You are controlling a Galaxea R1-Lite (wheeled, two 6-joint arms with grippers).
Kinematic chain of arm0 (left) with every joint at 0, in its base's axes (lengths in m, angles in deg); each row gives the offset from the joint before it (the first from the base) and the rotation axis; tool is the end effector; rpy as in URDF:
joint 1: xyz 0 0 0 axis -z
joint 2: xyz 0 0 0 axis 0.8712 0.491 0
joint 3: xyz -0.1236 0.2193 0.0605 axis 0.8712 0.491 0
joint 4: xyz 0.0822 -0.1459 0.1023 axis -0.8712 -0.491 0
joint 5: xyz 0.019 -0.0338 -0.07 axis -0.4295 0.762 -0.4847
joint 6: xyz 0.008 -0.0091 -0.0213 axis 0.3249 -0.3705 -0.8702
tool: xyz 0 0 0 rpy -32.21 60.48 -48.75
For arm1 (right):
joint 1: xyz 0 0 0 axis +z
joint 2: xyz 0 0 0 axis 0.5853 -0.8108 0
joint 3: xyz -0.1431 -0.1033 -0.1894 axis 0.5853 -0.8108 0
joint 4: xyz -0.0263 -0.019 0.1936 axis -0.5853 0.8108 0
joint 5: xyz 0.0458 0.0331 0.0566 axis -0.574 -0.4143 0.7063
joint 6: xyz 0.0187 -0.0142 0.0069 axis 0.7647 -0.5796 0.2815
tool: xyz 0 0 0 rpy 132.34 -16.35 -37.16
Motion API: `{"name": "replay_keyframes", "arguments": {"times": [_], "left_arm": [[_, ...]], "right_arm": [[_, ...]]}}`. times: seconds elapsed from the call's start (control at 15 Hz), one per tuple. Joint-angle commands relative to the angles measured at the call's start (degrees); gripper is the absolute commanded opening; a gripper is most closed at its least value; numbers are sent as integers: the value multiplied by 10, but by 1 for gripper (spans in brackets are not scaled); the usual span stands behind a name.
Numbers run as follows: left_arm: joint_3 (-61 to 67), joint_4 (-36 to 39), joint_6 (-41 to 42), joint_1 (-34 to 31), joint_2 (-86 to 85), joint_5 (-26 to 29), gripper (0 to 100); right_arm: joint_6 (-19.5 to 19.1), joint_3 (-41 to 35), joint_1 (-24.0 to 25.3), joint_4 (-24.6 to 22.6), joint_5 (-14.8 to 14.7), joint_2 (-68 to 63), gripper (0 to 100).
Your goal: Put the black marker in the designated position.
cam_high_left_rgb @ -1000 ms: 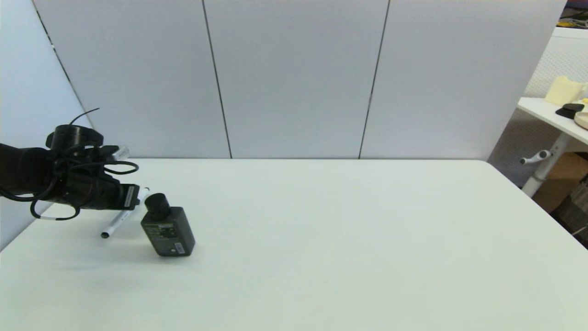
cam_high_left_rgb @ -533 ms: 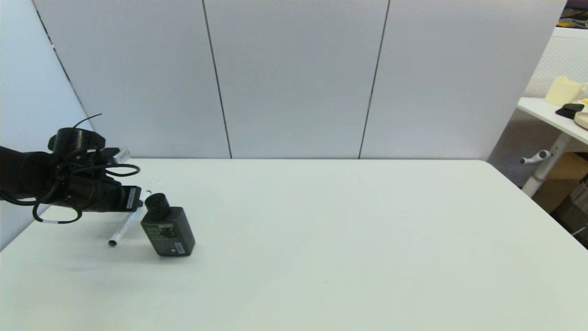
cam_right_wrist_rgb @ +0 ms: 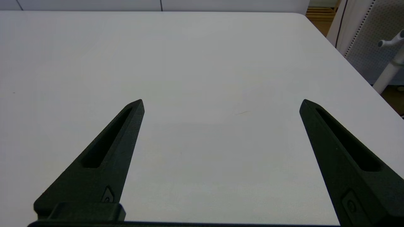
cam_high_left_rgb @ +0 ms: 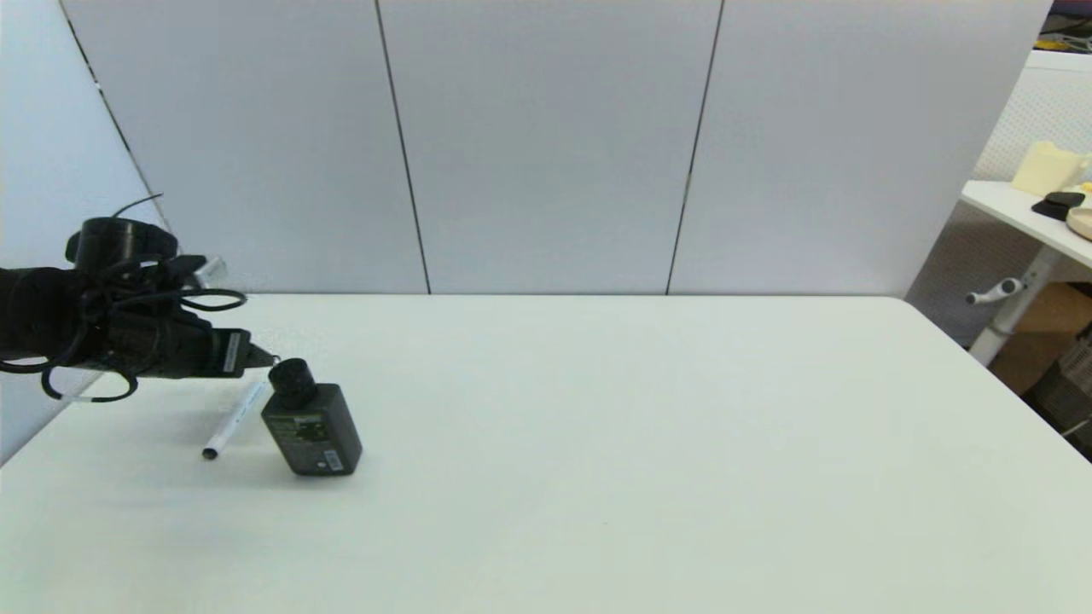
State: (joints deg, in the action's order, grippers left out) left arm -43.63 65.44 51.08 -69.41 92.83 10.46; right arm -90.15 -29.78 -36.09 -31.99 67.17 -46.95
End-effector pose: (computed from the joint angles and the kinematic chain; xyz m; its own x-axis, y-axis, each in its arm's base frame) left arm 0.3303 0.0492 0.1150 0.7117 0.0283 -0.7019 0.0084 0.9988 0.0488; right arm 0.0266 0.0001 0.0763 1.0000 0.0058 0.0057 -0.0058 1.0000 -0.0073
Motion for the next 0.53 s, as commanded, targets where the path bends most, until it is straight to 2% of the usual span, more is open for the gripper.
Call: {"name": "replay_keyframes", "arguments": {"times": [0.07,0.53], "left_arm": [[-30,-4,8,-23,-81,-12,100],[-81,-97,24,-21,-315,-7,100]], "right_arm": [[0,0,0,0,0,-1,100],[0,0,0,0,0,-1,100]]}}
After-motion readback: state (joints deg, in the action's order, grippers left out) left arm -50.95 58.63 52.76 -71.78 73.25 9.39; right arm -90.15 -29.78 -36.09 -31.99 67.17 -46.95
